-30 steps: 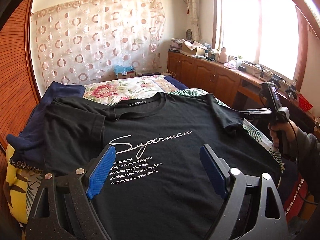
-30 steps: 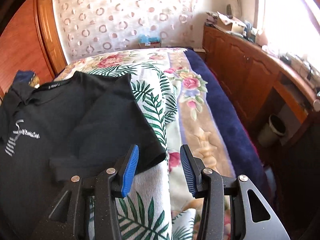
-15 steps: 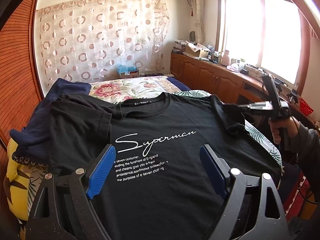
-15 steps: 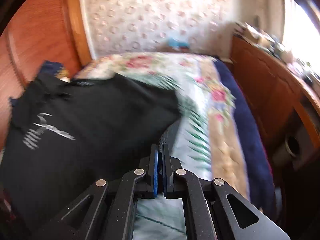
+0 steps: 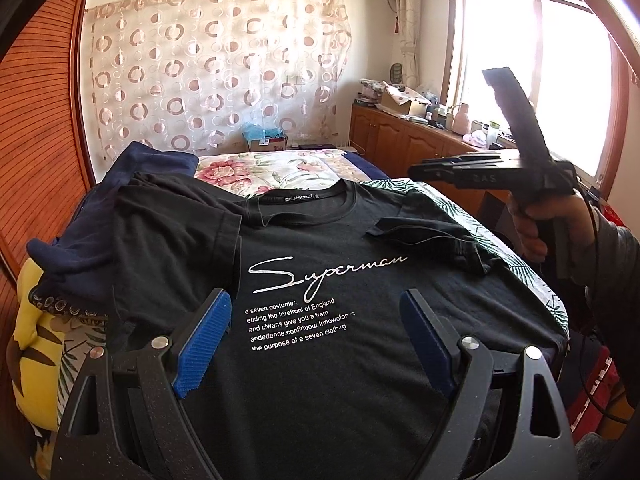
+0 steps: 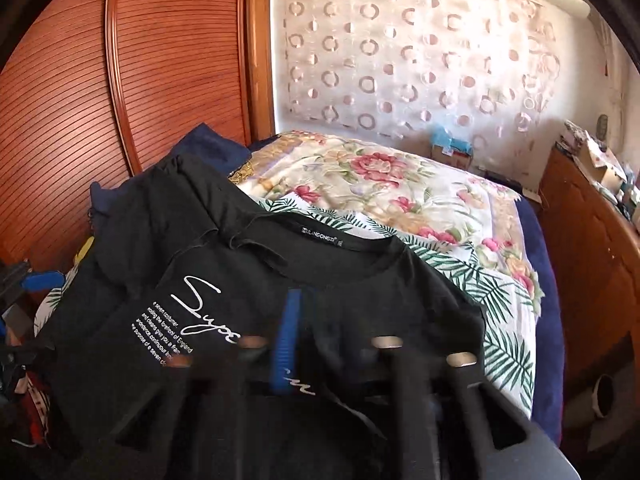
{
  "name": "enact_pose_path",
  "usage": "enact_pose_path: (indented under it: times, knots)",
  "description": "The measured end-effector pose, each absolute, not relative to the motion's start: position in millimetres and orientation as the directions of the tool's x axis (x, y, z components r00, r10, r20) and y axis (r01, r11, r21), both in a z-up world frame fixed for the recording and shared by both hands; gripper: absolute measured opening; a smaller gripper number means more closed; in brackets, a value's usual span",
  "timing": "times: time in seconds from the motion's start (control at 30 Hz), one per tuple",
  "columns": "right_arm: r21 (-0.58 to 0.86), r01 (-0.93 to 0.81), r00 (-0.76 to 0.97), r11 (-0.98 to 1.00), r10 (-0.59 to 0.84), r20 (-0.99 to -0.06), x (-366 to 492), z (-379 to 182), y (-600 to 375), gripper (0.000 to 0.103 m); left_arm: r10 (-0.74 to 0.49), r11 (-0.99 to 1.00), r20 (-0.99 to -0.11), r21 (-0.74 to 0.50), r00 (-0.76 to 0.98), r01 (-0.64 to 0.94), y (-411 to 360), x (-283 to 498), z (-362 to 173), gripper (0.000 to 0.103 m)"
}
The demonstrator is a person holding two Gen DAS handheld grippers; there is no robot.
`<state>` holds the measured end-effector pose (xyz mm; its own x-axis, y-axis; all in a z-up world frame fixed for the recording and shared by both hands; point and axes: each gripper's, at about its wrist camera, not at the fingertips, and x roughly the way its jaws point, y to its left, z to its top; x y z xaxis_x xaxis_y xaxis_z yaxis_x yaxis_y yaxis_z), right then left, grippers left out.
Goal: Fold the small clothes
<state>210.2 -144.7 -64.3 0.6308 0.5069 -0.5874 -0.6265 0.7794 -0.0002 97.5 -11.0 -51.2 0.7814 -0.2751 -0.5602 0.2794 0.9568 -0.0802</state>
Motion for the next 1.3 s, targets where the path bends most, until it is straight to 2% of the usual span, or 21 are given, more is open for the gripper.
enact_pose_path:
  times: [0.33,0.43,0.7,0.93,1.0,1.03,1.07,1.2,1.3]
  knots:
    - [-0.005,-0.502,0.668,0.865,0.384,-0.638,163.9,-103.7,-200.2,0.035,-0.287,0.954,-0.561,-0.093,0.776,0.285,-14.8,95.8,-52.7,0.087]
    - [0.038,-0.473,0.657,0.880,0.382,-0.650,155.9,-116.7,-213.2,0.042,-0.292,0.953,-0.569,-0.100,0.769,0.287,-16.1,97.3,-55.2,0.087]
    - [0.088,-0.417,0.614,0.905,0.352,-0.707,160.3,-137.0,-223.2,0.042,-0.292,0.952,-0.579,-0.103,0.761,0.288,-19.1,98.3,-57.7,0.087]
    - [0.170,-0.408,0.577,0.897,0.397,-0.713,175.9,-140.0,-229.3,0.042,-0.293,0.952,-0.580,-0.107,0.760,0.285,-18.6,97.3,-57.4,0.087]
    - [0.165,-0.422,0.578,0.892,0.405,-0.708,175.4,-139.3,-225.8,0.028,-0.293,0.952,-0.582,-0.108,0.759,0.285,-18.8,97.2,-57.6,0.087]
    - [0.162,-0.431,0.580,0.888,0.410,-0.704,173.7,-139.4,-225.3,0.017,-0.292,0.953,-0.583,-0.108,0.758,0.284,-17.5,97.6,-58.8,0.087]
    - [0.157,-0.443,0.587,0.883,0.417,-0.693,170.6,-138.2,-224.5,0.013,-0.291,0.953,-0.583,-0.109,0.758,0.282,-17.0,97.4,-59.2,0.087]
    - [0.163,-0.519,0.573,0.839,0.483,-0.662,154.9,-133.7,-219.0,0.009,-0.291,0.953,-0.583,-0.109,0.758,0.282,-16.8,96.7,-59.1,0.087]
    - [0.105,-0.548,0.575,0.830,0.465,-0.673,141.6,-134.0,-209.8,0.009,-0.293,0.952,-0.582,-0.109,0.758,0.285,-16.4,96.9,-59.2,0.087]
